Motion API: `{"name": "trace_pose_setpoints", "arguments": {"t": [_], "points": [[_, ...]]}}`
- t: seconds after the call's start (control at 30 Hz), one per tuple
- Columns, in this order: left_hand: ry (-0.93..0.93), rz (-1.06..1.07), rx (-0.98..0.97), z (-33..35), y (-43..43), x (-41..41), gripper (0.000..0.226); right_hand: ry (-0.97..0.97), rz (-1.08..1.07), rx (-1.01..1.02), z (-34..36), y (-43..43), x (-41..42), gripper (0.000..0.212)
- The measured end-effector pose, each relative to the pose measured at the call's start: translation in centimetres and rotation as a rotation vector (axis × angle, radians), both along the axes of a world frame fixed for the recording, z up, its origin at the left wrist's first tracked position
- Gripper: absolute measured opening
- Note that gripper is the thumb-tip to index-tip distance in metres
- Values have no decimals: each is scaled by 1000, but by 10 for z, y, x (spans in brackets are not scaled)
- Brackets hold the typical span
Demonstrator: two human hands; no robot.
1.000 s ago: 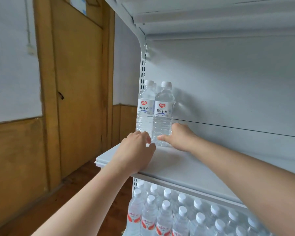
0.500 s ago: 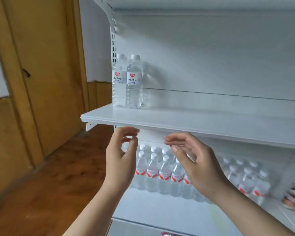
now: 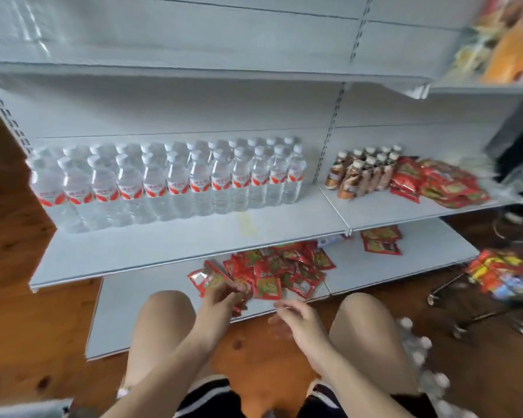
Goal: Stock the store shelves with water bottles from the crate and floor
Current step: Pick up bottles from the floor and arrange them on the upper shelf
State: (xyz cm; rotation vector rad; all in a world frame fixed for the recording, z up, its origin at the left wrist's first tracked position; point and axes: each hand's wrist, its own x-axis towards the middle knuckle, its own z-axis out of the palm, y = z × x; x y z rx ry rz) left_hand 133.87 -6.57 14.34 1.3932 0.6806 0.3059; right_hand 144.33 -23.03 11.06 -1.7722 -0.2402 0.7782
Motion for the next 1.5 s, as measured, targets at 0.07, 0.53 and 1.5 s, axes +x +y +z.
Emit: {"name": "trace_pose_setpoints", "arguments": {"t": [0.07, 0.53, 1.5], "points": [[59, -92, -26, -12, -24, 20, 12, 85, -135, -11, -13, -31, 5, 14], [223, -756, 115, -54, -147, 91, 15, -41, -586, -173, -17, -159, -24, 11], [227, -1337, 256, -73, -307, 132, 8, 261, -1126, -278, -54, -296, -49, 12]]}}
